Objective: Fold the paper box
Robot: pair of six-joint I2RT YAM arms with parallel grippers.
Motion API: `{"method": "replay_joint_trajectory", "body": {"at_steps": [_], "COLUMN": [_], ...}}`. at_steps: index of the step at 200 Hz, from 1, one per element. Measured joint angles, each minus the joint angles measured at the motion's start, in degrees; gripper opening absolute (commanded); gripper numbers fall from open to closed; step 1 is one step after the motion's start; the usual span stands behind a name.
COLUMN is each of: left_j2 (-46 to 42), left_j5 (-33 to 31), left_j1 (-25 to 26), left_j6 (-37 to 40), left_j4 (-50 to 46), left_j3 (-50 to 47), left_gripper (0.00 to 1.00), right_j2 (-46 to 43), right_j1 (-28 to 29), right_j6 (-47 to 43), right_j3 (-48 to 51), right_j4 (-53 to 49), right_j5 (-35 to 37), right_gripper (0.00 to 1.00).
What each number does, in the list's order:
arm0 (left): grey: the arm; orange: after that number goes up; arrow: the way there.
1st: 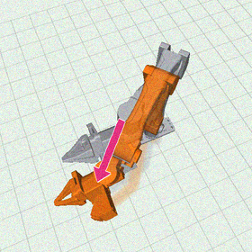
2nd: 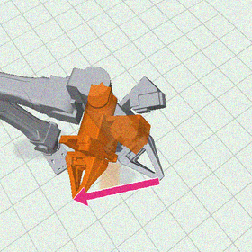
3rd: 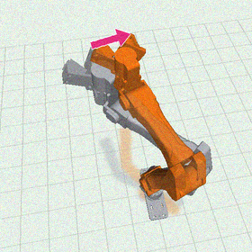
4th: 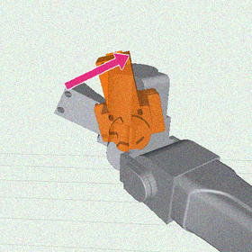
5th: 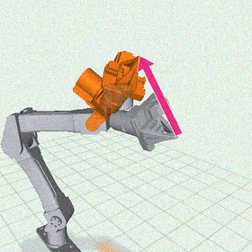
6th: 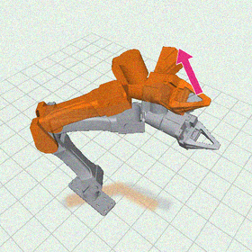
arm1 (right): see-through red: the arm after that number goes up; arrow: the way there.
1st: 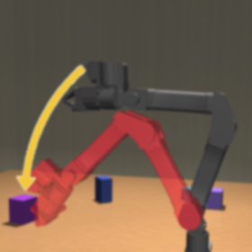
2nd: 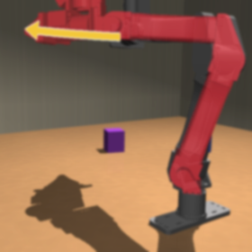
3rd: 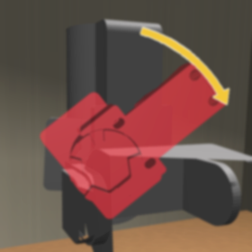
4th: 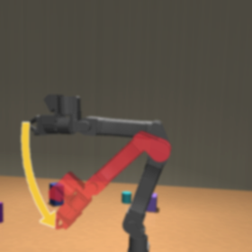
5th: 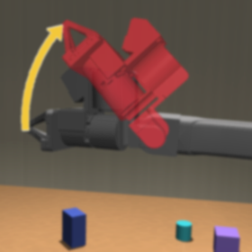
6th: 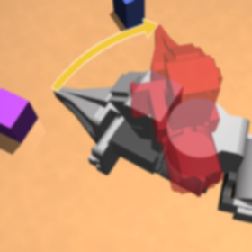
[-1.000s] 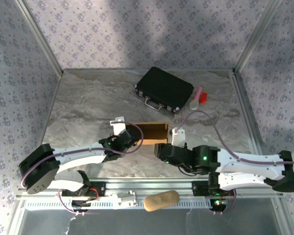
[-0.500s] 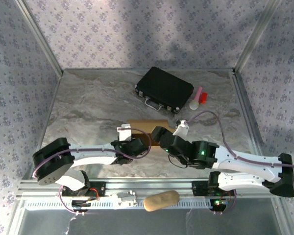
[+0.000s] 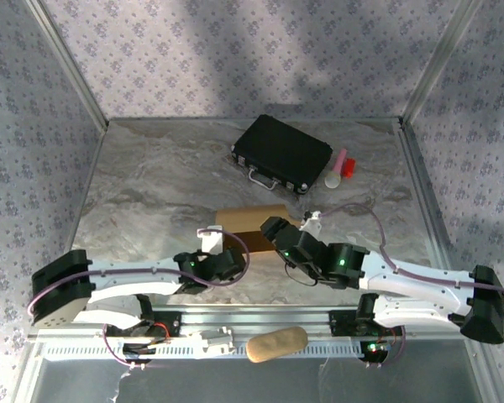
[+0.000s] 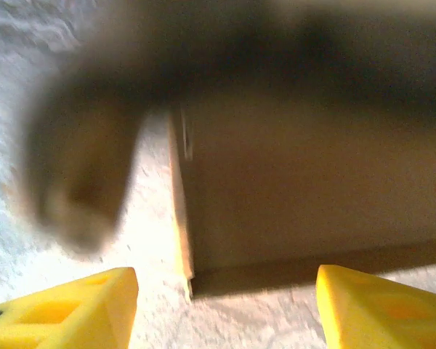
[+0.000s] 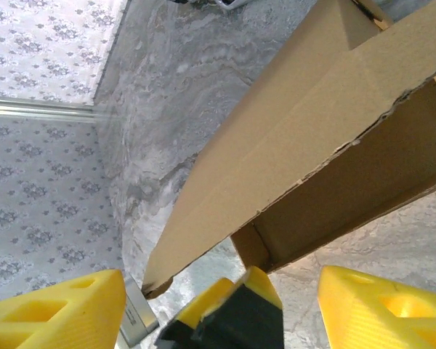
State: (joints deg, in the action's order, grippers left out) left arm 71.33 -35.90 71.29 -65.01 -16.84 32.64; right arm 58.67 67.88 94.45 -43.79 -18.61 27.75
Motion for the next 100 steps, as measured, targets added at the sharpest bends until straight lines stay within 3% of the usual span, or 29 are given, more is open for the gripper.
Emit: {"method": "replay_joint_trajectory", "body": {"at_steps": [34,57,77,90,100], "left_j2": [-11.39,-18.82,-22.18,-24.06,-25.24], "left_j5": [5.4,7.21,8.15,11.61,16.17], "left_j1": [1.88,2.19,1.73,-1.99,-9.07], "left_j6": [0.68,2.75,5.14,6.75,8.5], "left_j4": [-4.04,-8.0,-11.45,-12.63,-13.0], "left_j3": [0.13,4.17,10.25,13.49,15.02], "left_gripper": [0.52,0.52,0.53,0.57,0.59], "right_j2": [-0.31,-2.32,-4.07,-4.33,-4.09], "right_j1": [-0.55,-2.84,-8.48,-13.62,-18.25], "right_j6": [-6.86,-14.91,-23.1,-27.96,-31.56], "right_j3": [-3.74,-6.88,-10.36,-12.81,-14.21], "right_j4": [-3.06,-4.7,-7.82,-10.51,-12.15], "right_j5": [-0.15,-0.68,-3.3,-5.99,-8.7], "right_gripper": [0.65,0.64,0.63,0.61,0.59]}}
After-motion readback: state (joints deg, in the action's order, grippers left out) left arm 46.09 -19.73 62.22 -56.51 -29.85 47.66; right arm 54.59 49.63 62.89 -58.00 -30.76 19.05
